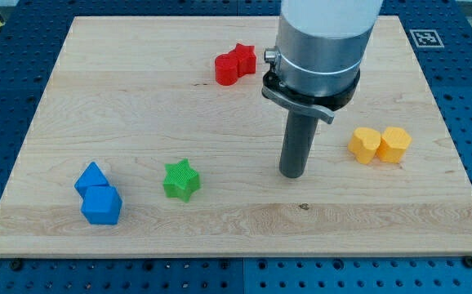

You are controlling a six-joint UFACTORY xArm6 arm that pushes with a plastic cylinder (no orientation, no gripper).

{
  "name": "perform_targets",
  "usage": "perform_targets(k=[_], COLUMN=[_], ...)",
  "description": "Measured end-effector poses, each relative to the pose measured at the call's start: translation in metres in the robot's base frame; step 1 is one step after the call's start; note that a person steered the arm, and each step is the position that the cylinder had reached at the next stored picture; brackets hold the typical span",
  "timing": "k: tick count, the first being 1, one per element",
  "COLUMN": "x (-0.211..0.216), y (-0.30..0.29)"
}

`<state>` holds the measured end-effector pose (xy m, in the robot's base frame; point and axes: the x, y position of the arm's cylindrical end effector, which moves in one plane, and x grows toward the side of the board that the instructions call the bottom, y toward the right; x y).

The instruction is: Point your arm towards green star

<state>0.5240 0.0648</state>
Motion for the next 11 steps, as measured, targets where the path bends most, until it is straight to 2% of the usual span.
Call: perform_targets(k=[2,6,9,11], x=[0.026,0.054,0.055,0.055], y=[-0.007,-0.055,-0.089,-0.143])
